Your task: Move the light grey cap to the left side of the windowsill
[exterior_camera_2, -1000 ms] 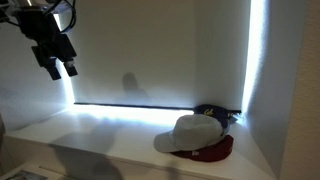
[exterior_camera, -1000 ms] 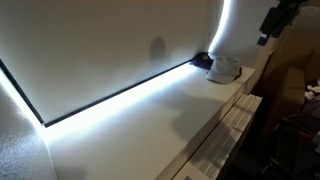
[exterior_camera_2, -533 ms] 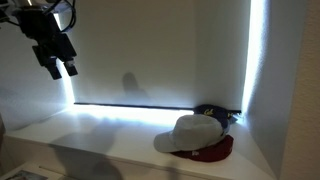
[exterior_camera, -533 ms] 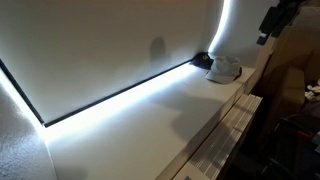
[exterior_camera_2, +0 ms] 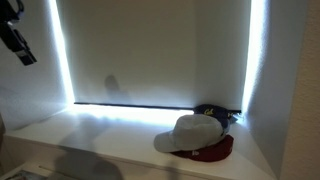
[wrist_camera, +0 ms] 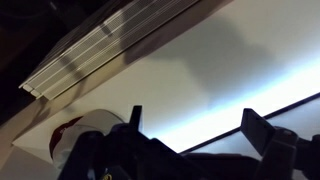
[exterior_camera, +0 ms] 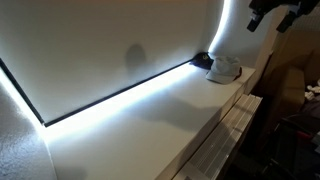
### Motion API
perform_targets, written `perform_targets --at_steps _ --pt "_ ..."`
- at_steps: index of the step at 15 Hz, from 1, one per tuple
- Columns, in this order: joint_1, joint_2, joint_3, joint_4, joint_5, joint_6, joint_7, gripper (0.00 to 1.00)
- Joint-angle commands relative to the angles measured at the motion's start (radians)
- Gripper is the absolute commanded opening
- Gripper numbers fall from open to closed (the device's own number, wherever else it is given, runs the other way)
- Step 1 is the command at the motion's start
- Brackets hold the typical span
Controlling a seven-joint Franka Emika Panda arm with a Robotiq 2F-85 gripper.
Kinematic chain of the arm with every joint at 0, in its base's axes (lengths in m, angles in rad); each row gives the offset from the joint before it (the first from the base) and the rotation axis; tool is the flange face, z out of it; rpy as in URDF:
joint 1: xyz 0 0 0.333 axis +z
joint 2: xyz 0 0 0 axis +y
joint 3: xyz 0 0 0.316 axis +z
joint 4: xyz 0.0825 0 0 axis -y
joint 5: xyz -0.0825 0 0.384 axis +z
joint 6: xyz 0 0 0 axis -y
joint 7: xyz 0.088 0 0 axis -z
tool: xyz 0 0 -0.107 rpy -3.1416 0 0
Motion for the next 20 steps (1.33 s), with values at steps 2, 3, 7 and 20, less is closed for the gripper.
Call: perform_targets --at_steps 2,3,7,20 --pt "0.017 -0.031 0.028 0.003 -0.002 -0.011 0.031 1.0" --pt "0.015 -0.028 0.02 0.003 -0.003 -0.01 0.027 1.0" --pt "-0.006 -0.04 0.021 -0.015 0.0 0.04 0.075 1.0" --pt "-0.113 0.186 0.218 0.496 -0.142 -0.043 0.746 1.0"
